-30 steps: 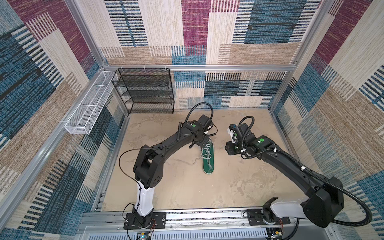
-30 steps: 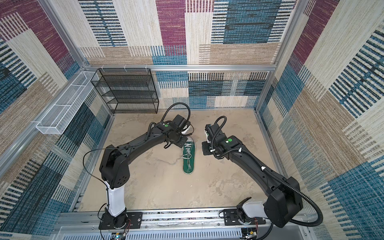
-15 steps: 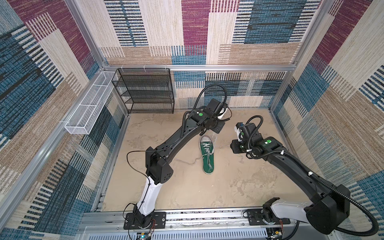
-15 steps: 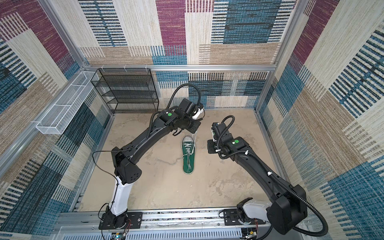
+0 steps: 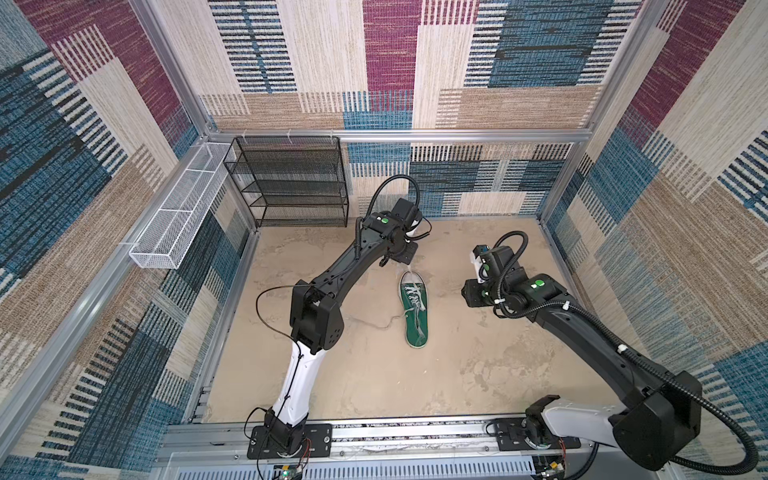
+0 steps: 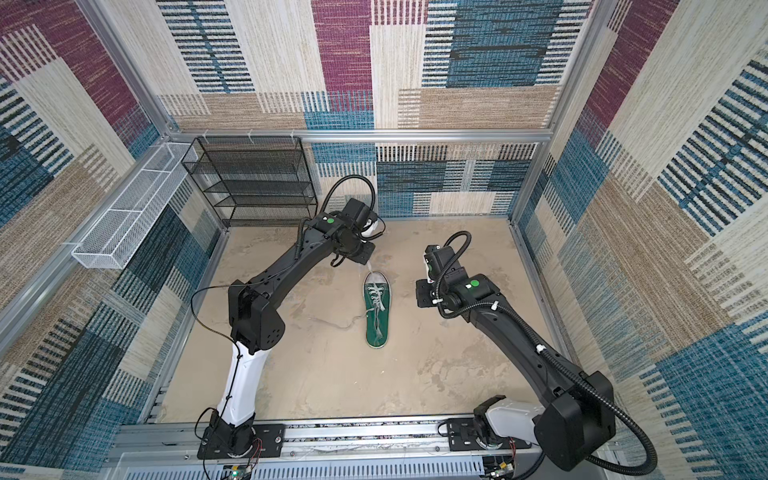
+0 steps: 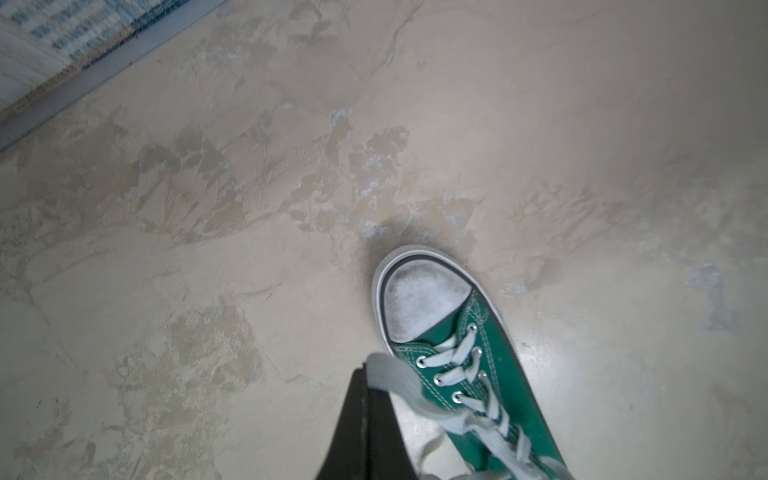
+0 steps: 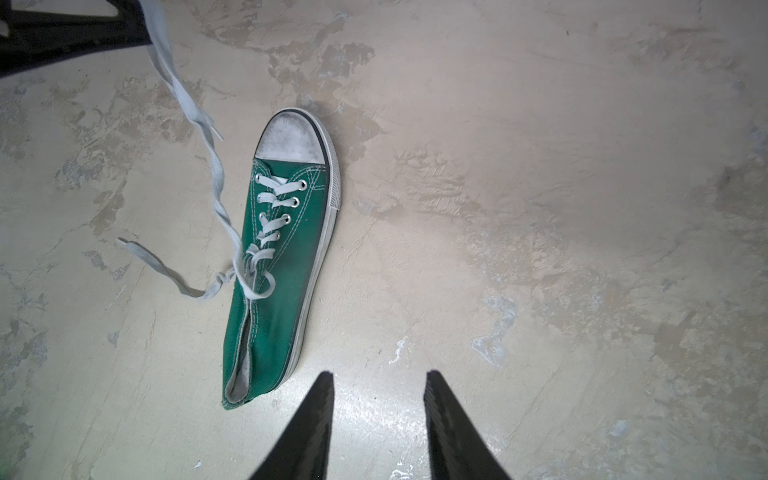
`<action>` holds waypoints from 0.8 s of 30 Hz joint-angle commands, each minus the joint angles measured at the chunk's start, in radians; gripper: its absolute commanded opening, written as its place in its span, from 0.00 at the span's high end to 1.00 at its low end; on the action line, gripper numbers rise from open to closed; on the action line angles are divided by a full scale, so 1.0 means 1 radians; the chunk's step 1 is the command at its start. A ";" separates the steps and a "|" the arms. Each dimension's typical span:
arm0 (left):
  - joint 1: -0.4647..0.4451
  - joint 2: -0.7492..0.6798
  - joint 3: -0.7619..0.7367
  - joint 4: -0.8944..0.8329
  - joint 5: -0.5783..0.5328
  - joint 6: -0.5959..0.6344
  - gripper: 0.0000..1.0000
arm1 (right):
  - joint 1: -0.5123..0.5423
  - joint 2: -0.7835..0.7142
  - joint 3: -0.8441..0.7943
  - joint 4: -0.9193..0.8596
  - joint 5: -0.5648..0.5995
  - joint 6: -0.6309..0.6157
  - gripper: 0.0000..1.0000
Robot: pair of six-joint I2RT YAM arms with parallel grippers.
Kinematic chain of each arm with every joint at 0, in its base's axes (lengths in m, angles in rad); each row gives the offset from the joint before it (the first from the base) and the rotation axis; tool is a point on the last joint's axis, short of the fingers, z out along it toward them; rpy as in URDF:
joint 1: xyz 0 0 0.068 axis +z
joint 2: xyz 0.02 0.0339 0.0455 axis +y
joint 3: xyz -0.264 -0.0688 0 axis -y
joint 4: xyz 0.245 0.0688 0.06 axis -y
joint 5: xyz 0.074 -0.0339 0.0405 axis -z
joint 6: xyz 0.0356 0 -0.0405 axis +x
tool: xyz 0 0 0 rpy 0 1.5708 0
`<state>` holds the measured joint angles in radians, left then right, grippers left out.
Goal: Tie the shoes
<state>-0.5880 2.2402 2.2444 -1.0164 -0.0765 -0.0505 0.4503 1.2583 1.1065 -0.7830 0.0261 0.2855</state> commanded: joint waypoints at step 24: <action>-0.015 0.085 0.231 -0.020 0.108 -0.043 1.00 | 0.054 0.195 -0.014 0.334 -0.293 -0.033 0.46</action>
<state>-0.6010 2.3207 2.4580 -1.0355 0.0113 -0.0639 0.4828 1.4269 1.0859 -0.5591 -0.2543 0.2562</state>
